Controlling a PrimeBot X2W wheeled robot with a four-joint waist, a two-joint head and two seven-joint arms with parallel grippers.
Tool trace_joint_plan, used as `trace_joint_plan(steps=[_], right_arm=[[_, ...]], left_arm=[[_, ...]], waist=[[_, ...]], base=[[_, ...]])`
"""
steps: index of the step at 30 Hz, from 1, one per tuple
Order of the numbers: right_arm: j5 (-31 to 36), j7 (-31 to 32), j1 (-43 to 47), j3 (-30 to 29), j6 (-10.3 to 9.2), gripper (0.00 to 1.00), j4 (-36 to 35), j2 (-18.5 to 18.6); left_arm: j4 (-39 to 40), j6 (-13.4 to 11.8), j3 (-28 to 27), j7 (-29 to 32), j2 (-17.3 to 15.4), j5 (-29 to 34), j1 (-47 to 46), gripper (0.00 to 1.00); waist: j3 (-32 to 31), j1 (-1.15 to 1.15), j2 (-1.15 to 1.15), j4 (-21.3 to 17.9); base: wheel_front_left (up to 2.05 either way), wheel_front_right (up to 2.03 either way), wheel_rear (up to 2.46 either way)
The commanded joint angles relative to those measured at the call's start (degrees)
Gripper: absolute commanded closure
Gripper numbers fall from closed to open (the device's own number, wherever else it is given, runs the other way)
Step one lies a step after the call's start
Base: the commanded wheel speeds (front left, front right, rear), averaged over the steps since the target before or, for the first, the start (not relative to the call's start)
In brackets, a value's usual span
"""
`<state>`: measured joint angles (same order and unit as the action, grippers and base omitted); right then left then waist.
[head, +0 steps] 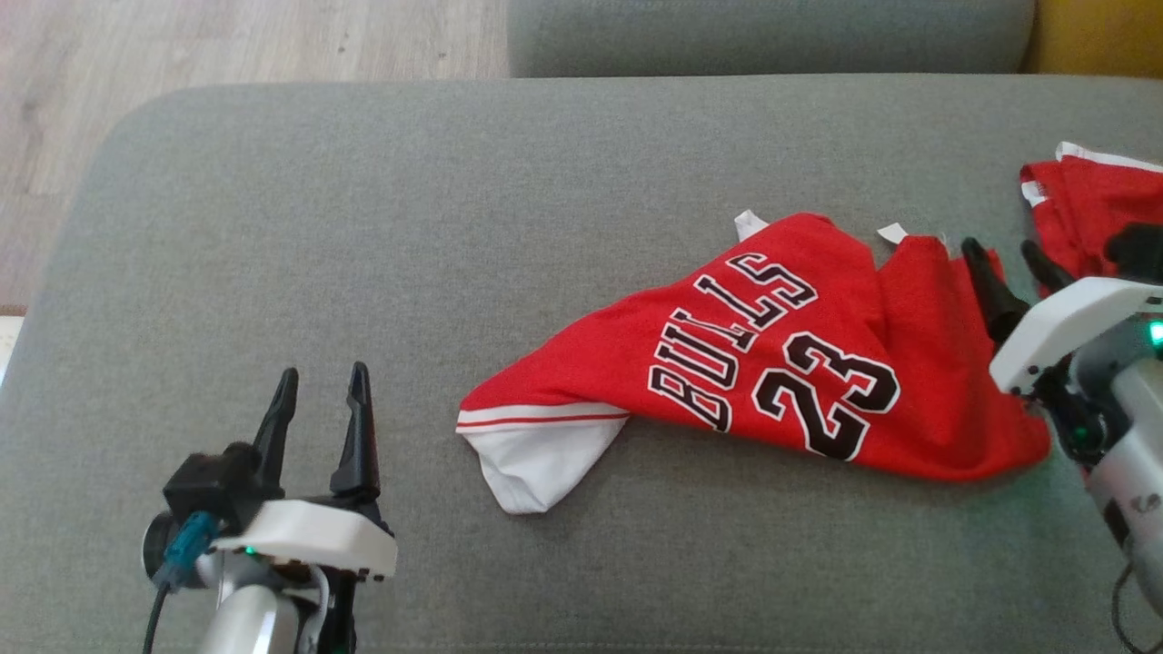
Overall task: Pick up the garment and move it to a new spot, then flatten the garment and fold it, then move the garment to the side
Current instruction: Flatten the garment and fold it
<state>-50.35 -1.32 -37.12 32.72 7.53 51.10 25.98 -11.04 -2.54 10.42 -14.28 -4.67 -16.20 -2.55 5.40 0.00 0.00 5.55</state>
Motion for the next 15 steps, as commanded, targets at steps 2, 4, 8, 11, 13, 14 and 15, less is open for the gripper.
trace_joint_plan(steps=[2,4,8,11,13,14,15], right_arm=[[2.0,1.0,-2.9,-0.9,-0.04,0.0,0.4,0.6],[3.5,3.7,-4.3,-1.8,-0.04,0.0,3.1,0.1],[6.3,8.4,-7.3,-3.2,-0.04,0.0,8.9,-0.7],[7.7,12.3,-9.3,-3.7,-0.04,0.0,13.3,-1.4],[8.2,13.6,-10.5,-4.2,-0.04,0.0,15.4,-2.0],[8.4,14.2,-11.0,-4.4,-0.04,0.0,16.4,-2.3],[8.3,14.9,-11.3,-4.7,-0.04,0.0,17.5,-2.7]], left_arm=[[2.1,-0.3,-1.6,-0.5,-0.7,0.0,-3.0,0.0],[2.2,-0.3,-1.3,-0.5,-0.6,0.1,-3.5,0.0],[2.1,-0.3,-1.0,-0.5,-0.5,0.1,-4.5,0.0],[1.9,-0.3,-0.9,-0.6,-0.5,0.1,-5.0,0.0],[1.8,-0.3,-0.9,-0.6,-0.5,0.1,-5.4,0.0],[1.7,-0.3,-0.9,-0.6,-0.5,0.1,-5.6,0.0],[1.7,-0.3,-0.9,-0.6,-0.4,0.1,-5.7,0.0]], waist=[[0.9,0.0,0.0,0.1],[1.8,0.0,0.0,0.3],[3.4,0.0,0.0,1.2],[4.4,0.0,0.0,1.8],[4.9,0.0,0.0,2.3],[5.2,0.0,0.0,2.5],[5.4,0.0,0.0,2.7]], base=[[0.0,0.0,0.0],[0.0,0.0,0.0],[0.0,0.0,0.0],[0.0,0.0,0.0],[0.0,0.0,0.0],[0.0,0.0,0.0],[0.0,0.0,0.0]])
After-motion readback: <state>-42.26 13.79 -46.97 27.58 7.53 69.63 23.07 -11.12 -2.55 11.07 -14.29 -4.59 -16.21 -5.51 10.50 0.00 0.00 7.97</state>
